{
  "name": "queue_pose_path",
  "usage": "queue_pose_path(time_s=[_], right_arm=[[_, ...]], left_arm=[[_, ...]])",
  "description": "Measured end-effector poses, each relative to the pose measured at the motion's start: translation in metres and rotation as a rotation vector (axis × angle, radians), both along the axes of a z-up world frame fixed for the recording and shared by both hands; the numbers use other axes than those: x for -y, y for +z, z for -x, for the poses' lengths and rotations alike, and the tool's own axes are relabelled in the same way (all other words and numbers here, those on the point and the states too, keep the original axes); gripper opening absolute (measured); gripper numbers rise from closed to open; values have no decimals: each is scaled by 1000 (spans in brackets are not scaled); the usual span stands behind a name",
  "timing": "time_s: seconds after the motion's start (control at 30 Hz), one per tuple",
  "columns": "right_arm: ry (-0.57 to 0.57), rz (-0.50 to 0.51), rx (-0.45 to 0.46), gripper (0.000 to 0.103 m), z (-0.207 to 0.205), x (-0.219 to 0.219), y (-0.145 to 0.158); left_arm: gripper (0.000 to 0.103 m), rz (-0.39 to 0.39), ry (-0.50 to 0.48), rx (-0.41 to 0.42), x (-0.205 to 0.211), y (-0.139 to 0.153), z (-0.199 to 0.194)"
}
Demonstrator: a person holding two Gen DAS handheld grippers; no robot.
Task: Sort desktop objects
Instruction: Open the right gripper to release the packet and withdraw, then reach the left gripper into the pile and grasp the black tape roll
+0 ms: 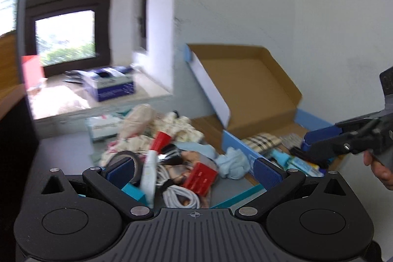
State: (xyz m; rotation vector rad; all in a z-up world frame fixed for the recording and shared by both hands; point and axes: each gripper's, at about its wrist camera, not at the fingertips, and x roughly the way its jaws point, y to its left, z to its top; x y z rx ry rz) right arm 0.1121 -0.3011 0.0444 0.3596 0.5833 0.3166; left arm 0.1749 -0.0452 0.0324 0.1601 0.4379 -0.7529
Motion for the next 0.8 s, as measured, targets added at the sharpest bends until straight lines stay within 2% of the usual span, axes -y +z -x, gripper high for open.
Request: queue_pose_path(time_s=[0.13, 0.2, 0.37, 0.47, 0.57, 0.67, 0.8], right_arm=[[-10, 44, 42, 100, 9, 7, -8], [-15, 66, 63, 100, 13, 10, -12], [-28, 1, 49, 100, 9, 25, -24], [-42, -26, 41, 100, 8, 32, -32], [-60, -49, 33, 100, 7, 39, -40], [-68, -70, 25, 100, 4, 46, -48], [-81, -98, 14, 100, -1, 52, -58]], left_arm=[[103, -56, -22, -38, 16, -4, -26], [103, -102, -40, -31, 26, -5, -37], [102, -225, -93, -7, 45, -8, -63], [101, -253, -103, -40, 49, -12, -81], [101, -238, -72, -88, 44, -17, -99], [88, -213, -17, -143, 35, -20, -118], [85, -135, 35, -228, 22, -18, -141]])
